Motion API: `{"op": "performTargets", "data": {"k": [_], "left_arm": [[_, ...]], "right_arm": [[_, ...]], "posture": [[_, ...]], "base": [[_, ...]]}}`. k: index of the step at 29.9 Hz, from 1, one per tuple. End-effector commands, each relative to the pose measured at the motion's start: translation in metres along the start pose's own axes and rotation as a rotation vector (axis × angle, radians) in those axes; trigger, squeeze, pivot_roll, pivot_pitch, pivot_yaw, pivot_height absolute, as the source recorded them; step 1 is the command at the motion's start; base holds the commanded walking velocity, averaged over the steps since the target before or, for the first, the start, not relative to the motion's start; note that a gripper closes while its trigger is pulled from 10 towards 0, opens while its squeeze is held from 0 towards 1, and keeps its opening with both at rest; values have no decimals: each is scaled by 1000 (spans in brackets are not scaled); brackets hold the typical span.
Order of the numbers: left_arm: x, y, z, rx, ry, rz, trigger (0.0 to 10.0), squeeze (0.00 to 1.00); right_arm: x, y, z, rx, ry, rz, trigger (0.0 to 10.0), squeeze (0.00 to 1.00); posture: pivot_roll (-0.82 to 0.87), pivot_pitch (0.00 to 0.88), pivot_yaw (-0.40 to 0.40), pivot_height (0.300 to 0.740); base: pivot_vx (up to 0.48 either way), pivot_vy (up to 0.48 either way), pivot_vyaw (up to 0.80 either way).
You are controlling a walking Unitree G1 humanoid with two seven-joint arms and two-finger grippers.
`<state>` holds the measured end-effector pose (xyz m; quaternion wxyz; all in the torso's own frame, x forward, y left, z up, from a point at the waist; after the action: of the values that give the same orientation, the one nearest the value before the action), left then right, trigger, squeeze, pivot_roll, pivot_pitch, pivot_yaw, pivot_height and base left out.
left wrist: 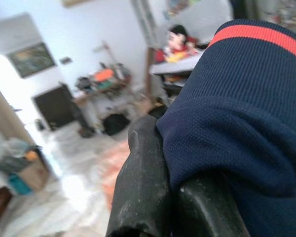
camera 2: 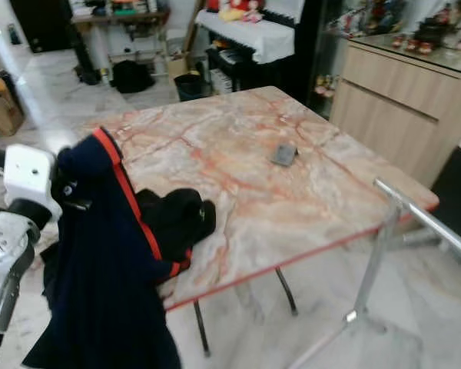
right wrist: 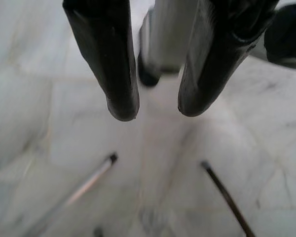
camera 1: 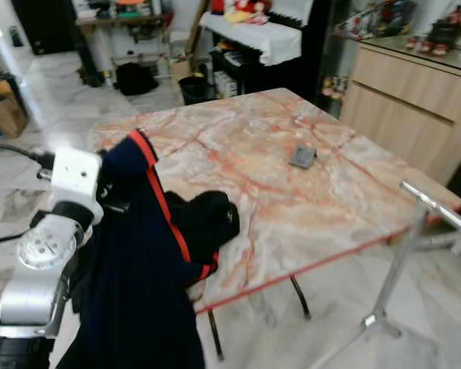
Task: Hang hanger
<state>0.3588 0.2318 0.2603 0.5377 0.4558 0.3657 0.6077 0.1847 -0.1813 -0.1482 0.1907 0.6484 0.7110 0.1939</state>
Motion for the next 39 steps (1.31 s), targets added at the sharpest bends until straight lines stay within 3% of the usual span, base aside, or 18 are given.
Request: {"op": "performTargets", "data": {"k": [1, 7, 37, 38, 39], "left_arm": [[24, 15, 1, -43, 65, 14, 10000, 0], [36, 35, 11, -94, 76, 40, 10000, 0], [37, 38, 13, -99, 76, 41, 10000, 0], [-19, -25, -8, 156, -180, -48, 10000, 0], [-19, -25, -8, 156, -180, -48, 10000, 0]], "right_arm": [[13, 6, 2, -11, 31, -2, 10000, 0], [13, 7, 2, -13, 32, -8, 10000, 0], [13, 7, 2, -13, 32, -9, 10000, 0], [11, 6, 2, -8, 28, -17, 10000, 0], [11, 6, 2, -8, 28, -17, 10000, 0]], "posture": [[108, 0, 39, 740], [117, 0, 28, 740], [118, 0, 27, 740], [95, 0, 24, 740], [95, 0, 24, 740]], "base": [[480, 0, 0], [480, 0, 0], [480, 0, 0], [0, 0, 0], [0, 0, 0]]}}
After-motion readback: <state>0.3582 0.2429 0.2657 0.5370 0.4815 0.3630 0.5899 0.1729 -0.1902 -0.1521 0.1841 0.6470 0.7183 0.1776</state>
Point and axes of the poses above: a point about 5 cm out from each wrist's last joint towards the gripper, its own z axis pointing out of the wrist towards the gripper, its own y axis along the axis of the wrist's last joint, x = y × z, the point moved 6 cm from there along z, pointing out of the wrist towards the gripper, and after that the axes turned 11 degrees about -z, right-handed, at the moved point
